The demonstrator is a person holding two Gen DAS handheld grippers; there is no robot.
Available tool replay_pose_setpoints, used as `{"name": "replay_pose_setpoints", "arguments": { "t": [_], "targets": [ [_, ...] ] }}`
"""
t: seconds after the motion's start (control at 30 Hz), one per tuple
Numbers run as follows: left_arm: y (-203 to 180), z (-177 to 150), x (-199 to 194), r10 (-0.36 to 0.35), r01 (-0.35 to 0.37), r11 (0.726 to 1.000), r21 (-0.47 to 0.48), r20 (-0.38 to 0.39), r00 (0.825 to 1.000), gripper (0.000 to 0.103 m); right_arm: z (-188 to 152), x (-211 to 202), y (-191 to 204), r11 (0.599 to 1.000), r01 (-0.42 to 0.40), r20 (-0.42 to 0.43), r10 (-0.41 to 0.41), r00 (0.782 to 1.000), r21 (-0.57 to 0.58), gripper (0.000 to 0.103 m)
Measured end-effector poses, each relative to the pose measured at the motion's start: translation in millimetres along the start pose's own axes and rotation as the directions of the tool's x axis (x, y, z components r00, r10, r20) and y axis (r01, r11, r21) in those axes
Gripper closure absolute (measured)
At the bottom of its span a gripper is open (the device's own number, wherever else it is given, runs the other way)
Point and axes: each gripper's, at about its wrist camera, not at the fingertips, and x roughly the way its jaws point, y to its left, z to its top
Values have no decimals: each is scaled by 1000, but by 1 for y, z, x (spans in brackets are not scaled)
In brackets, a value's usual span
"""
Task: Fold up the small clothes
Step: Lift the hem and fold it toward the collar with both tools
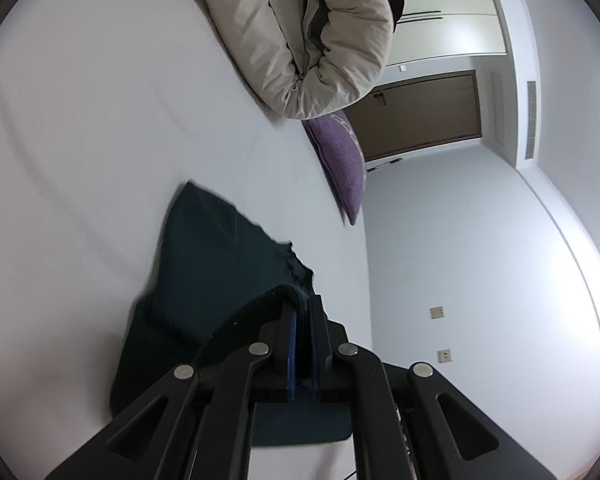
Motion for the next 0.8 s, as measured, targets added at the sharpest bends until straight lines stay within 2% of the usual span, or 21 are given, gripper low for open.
{"name": "replay_pose_setpoints", "arguments": {
  "t": [0.2,0.33,0.43,0.5,0.6,0.63,0.67,0.7,0.8],
  "targets": [
    [7,40,52,58,-58,998,5,4,998,97,40,80,-13,997,72,15,-72,997,7,97],
    [24,61,83,110,-110,994,-5,6,994,97,61,122,-24,994,105,22,-106,994,25,97],
    [41,70,106,186,-186,983,-1,-3,983,96,76,151,-34,990,138,34,-139,990,22,97],
    [55,74,121,232,-233,973,-11,-20,972,95,86,170,-43,985,172,31,-172,985,21,93],
    [63,79,129,229,-229,973,-5,-26,973,74,96,197,-57,963,270,3,-270,963,4,93],
    [61,79,129,230,-230,973,11,-20,973,61,99,203,-61,960,281,7,-281,960,5,93],
    [58,78,128,233,-232,972,26,-18,972,53,100,205,-64,956,294,13,-294,956,3,92],
    [54,77,125,240,-239,970,43,-14,971,41,100,206,-65,951,308,17,-308,951,-6,92],
    [42,70,113,239,-239,968,81,9,971,34,91,208,-64,934,349,3,-350,937,-70,92]
  ]
}}
